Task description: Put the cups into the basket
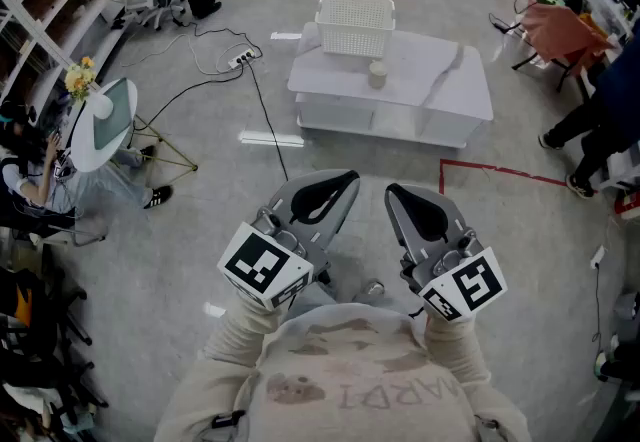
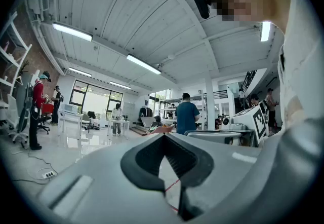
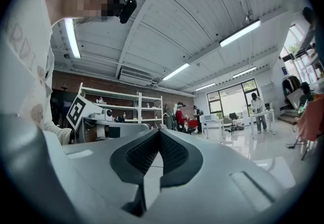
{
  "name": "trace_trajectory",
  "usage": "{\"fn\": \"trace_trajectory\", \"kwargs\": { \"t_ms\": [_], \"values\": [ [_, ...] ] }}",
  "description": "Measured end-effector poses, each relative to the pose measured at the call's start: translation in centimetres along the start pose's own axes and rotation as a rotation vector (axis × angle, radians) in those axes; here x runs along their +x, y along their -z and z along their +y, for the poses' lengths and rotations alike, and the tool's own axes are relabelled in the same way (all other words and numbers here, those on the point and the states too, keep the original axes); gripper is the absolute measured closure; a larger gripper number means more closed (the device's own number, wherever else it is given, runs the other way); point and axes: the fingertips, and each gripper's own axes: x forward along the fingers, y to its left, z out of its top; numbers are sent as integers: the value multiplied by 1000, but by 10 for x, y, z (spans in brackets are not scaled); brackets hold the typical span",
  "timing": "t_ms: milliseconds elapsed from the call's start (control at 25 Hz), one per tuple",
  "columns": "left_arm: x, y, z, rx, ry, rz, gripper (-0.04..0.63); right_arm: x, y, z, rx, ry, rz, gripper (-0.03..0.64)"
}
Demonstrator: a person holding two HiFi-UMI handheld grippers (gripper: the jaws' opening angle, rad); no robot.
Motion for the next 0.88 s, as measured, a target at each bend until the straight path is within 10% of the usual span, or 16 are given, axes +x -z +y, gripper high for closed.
{"fn": "trace_trajectory", "kwargs": {
  "t_ms": [880],
  "values": [
    [18,21,97,23,93,-2,594,74,10,-40,3,106,-15,591]
  ]
}}
